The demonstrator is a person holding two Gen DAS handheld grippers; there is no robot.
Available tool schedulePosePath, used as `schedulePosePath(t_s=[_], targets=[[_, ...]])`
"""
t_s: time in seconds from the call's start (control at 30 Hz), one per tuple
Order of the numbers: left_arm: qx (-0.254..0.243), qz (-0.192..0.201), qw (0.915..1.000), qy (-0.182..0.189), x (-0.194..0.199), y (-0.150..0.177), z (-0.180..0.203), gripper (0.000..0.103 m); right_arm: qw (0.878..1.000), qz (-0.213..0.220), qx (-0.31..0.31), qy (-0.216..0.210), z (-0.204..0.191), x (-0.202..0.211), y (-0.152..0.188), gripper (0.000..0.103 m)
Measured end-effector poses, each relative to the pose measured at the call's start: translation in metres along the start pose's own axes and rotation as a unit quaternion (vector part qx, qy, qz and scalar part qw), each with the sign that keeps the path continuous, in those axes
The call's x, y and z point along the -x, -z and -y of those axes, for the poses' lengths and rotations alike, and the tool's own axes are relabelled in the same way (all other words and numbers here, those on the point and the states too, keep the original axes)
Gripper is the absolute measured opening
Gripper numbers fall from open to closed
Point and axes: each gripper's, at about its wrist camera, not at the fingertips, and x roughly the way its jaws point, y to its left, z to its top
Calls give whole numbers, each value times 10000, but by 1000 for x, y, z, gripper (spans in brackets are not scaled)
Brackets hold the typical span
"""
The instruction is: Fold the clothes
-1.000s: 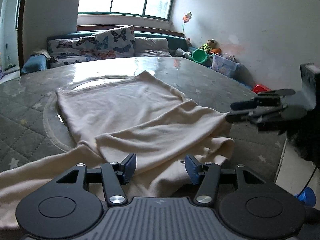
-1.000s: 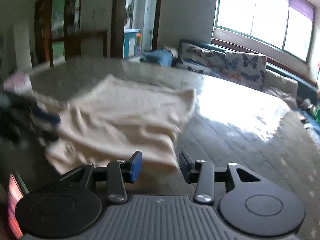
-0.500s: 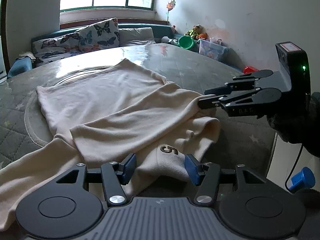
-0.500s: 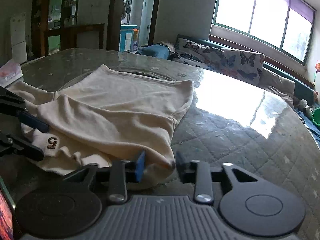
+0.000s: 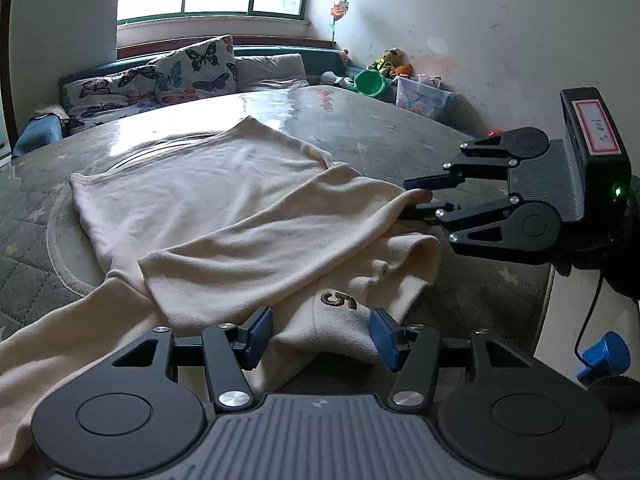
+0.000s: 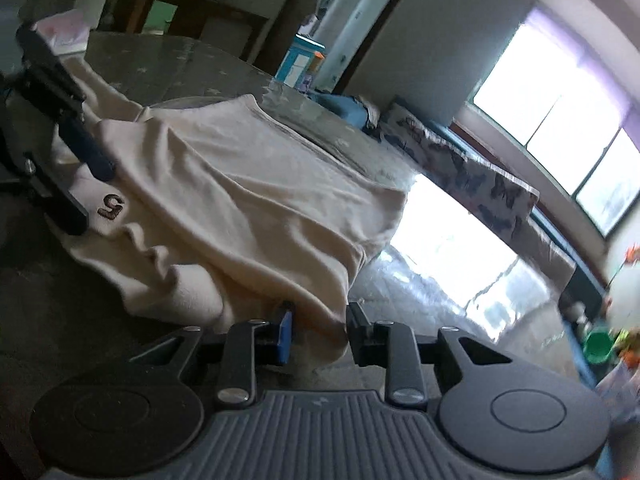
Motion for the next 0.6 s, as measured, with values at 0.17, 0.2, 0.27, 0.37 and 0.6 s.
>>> schedulePosePath(t_s=[0.17, 0.2, 0.27, 0.37, 0.6], targets=[[-8, -3, 10000, 2, 0, 0, -1, 57, 9976, 145, -541, 401, 12, 7, 4, 3], [-20, 0, 10000, 1, 0, 0, -1, 57, 9966, 174, -649, 481, 14, 8, 4, 3], [-53, 10, 10000, 1, -1, 1, 0, 57, 9911, 45, -1230, 504, 28, 8, 11, 3], [-75, 18, 10000, 16, -2, 0, -1, 57, 9827, -294, -1819, 174, 39, -2, 28, 4], [-54, 8, 10000, 51, -1, 0, -3, 58, 9870, -266, -1585, -92, 50, 19, 23, 15]])
